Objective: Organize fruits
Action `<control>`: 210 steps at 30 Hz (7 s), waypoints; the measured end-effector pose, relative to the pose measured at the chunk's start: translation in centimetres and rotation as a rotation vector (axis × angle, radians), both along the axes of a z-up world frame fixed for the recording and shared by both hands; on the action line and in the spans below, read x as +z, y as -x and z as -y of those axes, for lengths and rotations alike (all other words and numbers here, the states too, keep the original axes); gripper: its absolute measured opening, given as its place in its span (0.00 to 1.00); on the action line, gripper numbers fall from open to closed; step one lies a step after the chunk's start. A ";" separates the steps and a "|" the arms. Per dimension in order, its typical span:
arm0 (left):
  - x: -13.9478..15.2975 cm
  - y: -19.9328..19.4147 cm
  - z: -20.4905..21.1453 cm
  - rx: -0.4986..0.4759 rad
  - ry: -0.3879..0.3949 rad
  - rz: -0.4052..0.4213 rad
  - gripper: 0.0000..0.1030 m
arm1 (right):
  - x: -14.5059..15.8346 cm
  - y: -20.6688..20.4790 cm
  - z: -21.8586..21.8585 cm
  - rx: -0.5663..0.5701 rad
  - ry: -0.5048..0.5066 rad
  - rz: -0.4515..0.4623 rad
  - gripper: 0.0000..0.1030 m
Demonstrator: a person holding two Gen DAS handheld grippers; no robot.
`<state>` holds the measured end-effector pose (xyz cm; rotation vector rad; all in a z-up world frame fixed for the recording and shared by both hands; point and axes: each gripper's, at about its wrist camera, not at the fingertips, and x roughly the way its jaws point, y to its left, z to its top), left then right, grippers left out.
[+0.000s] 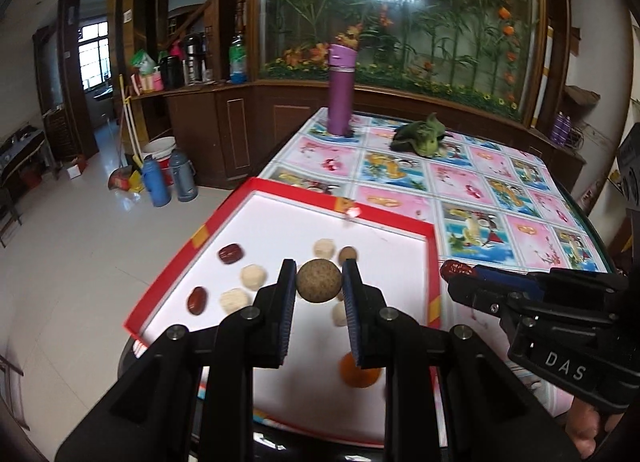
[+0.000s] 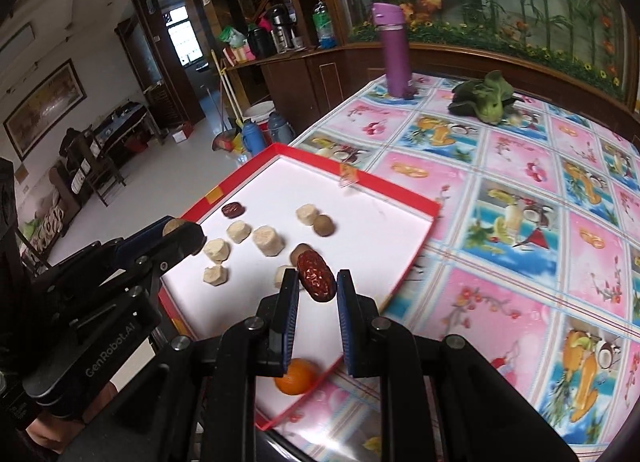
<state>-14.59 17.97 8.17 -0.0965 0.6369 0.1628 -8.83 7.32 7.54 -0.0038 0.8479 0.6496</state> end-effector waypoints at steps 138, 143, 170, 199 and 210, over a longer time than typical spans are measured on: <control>5.2 8.5 -0.4 0.214 -0.130 0.139 1.00 | 5.6 9.3 5.7 -0.185 -0.121 0.288 0.82; 5.8 10.7 0.2 0.242 -0.140 0.143 1.00 | 5.9 11.7 7.1 -0.215 -0.135 0.325 0.83; 7.5 19.9 -0.5 0.298 -0.149 0.261 1.00 | 7.7 21.2 6.5 -0.234 -0.154 0.521 0.97; 6.8 20.6 -0.4 0.278 -0.170 0.239 1.00 | 7.3 21.7 6.2 -0.236 -0.139 0.532 0.97; 7.2 20.8 0.3 0.260 -0.175 0.253 1.00 | 7.2 21.6 6.2 -0.231 -0.134 0.527 0.97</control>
